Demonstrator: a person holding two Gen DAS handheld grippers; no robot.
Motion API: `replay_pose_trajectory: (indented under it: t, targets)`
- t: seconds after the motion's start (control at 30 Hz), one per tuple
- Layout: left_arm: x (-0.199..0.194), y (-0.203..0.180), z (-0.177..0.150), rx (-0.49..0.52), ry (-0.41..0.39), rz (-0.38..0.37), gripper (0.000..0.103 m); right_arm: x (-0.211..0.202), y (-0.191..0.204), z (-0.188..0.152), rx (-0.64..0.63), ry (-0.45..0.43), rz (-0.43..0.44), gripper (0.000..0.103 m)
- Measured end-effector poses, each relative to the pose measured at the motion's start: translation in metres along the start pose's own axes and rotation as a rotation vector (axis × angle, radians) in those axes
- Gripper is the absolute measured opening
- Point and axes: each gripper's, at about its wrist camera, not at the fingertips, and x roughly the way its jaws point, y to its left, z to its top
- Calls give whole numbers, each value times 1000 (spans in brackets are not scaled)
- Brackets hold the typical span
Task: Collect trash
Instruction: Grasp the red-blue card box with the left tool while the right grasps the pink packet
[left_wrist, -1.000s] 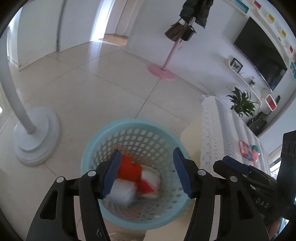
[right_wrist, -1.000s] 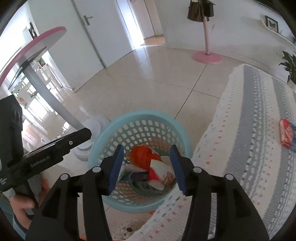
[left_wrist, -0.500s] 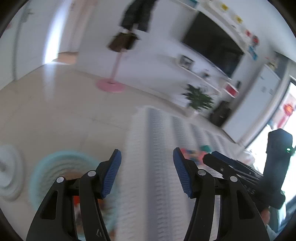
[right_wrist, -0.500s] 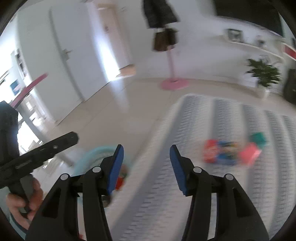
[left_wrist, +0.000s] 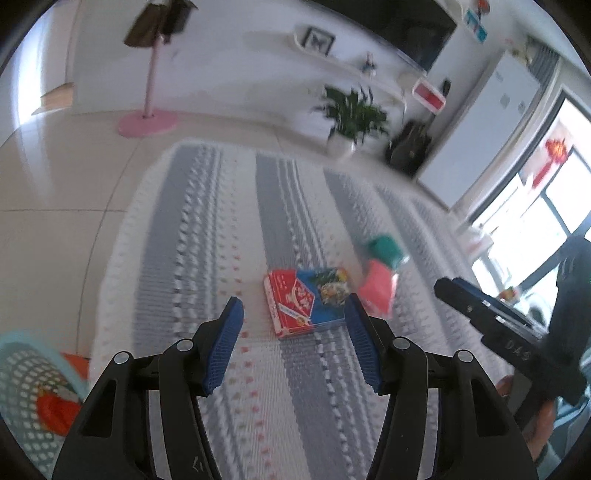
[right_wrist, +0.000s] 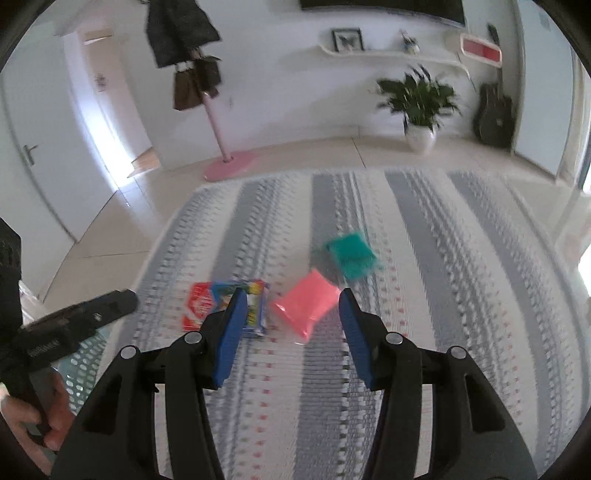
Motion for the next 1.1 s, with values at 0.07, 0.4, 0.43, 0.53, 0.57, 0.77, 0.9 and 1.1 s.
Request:
replay_pose_trajectory:
  t: [0.07,0.4,0.43,0.53,0.57,0.77,0.9,1.1]
  targets:
    - [26,-2,-3,15,46,9,54,16,-7,-4,25,28,-20,48]
    - [52,-27,-33,87,146,-165,54,55,-24,-7,148,115,36,48]
    - [52,-32,-37,100,167,-207,54,57,-22,-6,165,120,44,48]
    - [46,-42,-47,173,185,-211,54,66,-24,-1,227,134,38,48]
    - [44,-41,-49,189,176,-199,54,70,-25,1,248,142,39,48]
    - [37,-21,-21,224,42,-13,86,90,-20,0,273,161,-8,48]
    - [61,-30,-8,364,62,37,87,95,-15,4,257,162,-34,48]
    - [87,-48,2,477,120,17,87,96,-23,4,155,182,8,33]
